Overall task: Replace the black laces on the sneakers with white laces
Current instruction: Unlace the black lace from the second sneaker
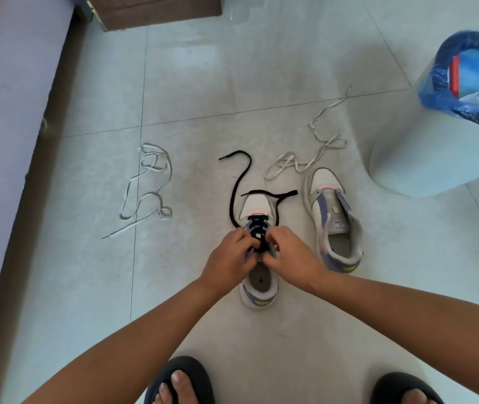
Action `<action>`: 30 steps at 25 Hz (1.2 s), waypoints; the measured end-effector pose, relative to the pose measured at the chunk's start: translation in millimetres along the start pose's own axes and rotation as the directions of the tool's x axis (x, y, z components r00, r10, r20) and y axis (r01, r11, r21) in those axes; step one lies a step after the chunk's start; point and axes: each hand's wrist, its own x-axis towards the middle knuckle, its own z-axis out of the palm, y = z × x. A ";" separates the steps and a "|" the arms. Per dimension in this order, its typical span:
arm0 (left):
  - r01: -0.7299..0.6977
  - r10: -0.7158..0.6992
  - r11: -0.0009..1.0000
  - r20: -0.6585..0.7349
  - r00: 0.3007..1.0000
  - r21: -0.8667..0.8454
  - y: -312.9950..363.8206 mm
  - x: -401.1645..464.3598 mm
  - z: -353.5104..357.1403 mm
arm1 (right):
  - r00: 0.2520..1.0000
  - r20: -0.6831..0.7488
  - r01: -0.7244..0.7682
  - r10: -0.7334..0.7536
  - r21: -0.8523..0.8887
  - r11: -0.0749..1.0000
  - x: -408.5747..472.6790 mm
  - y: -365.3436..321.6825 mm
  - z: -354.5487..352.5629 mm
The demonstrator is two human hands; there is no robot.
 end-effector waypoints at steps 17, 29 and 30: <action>-0.187 0.163 0.959 0.123 0.979 0.214 -8.2 0.9 5.8 | 0.945 0.002 0.318 -0.326 -0.221 0.922 0.2 4.5 -0.3; 0.470 -0.427 0.004 0.423 0.799 -0.883 -14.1 22.3 -55.0 | 0.929 0.327 -0.343 0.174 0.582 0.737 12.7 4.0 -32.7; 0.399 -0.440 -0.123 0.411 0.799 -0.909 -20.2 22.5 -63.8 | 0.916 0.340 -0.396 0.212 0.687 0.609 12.9 7.2 -41.1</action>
